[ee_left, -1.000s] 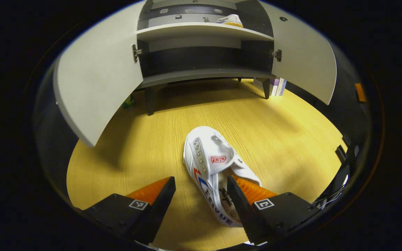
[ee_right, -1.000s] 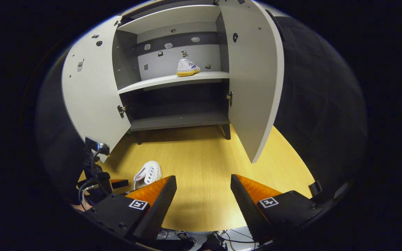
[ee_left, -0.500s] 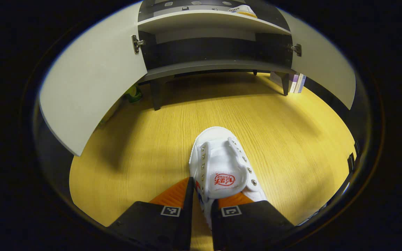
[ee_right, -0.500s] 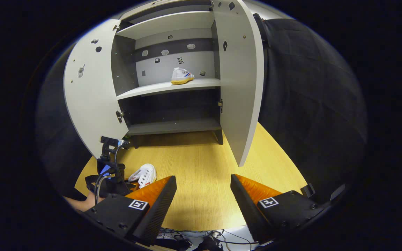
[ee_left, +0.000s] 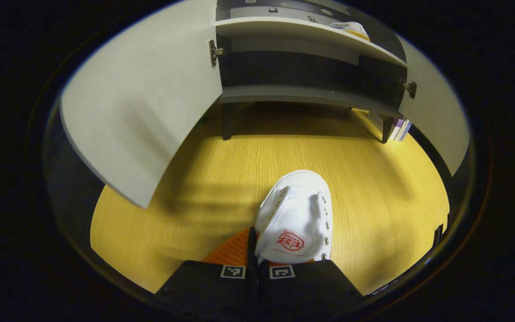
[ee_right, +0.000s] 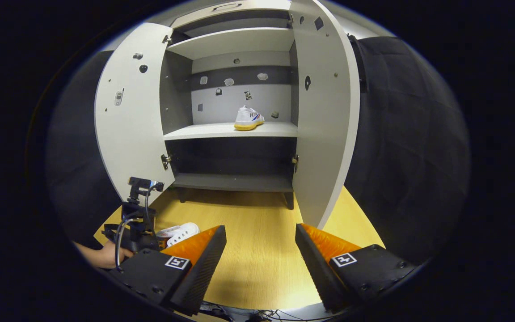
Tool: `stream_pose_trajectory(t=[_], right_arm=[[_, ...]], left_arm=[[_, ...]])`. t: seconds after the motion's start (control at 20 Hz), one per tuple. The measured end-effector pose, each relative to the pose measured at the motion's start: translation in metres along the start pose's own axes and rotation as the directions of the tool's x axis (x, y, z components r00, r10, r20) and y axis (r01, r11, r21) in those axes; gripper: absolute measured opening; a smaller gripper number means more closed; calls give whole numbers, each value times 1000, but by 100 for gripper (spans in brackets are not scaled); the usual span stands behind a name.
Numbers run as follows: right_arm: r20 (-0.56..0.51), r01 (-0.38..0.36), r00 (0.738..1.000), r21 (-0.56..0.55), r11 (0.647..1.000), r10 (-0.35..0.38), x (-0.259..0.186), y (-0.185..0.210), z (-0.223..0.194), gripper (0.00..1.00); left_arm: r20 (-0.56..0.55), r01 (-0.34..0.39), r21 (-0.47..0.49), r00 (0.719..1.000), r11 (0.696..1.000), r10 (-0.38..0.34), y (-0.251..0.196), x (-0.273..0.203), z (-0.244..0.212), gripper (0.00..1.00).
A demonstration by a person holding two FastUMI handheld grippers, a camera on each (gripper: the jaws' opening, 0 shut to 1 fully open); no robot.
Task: Grab one shoe with the right hand and put it into the shoe cabinet, grab the other shoe with the left hand and put it into the shoe cabinet; then close the right door with the right hand and the left door with the left hand.
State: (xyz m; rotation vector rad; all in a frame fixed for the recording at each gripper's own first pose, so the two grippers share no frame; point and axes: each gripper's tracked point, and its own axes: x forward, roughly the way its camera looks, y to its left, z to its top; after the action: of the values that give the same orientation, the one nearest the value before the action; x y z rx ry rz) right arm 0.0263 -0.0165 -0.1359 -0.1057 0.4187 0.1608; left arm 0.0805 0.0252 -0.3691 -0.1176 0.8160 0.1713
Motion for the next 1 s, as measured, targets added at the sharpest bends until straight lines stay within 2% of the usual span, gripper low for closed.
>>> stream_pose_trajectory(t=[0.15, 0.4, 0.6, 0.75, 1.0], right_arm=[[26, -16, 1000, -28, 999, 16, 3, -2, 7, 99], [76, -48, 996, -46, 998, 51, 8, -3, 25, 99], [124, -86, 988, -49, 995, 92, 9, 0, 40, 99], [165, -111, 979, -58, 992, 119, 15, 0, 45, 99], [186, -172, 967, -38, 984, 176, 26, 8, 42, 99]], left_arm=[[46, 21, -24, 999, 999, -20, -10, -33, 25, 5], [124, 39, -3, 992, 999, -38, -25, -80, 81, 5], [241, 55, 14, 969, 998, -57, -34, -123, 158, 5], [315, 40, 46, 948, 998, -53, -34, -149, 219, 5], [390, 5, 51, 920, 999, -25, -30, -153, 324, 5]])
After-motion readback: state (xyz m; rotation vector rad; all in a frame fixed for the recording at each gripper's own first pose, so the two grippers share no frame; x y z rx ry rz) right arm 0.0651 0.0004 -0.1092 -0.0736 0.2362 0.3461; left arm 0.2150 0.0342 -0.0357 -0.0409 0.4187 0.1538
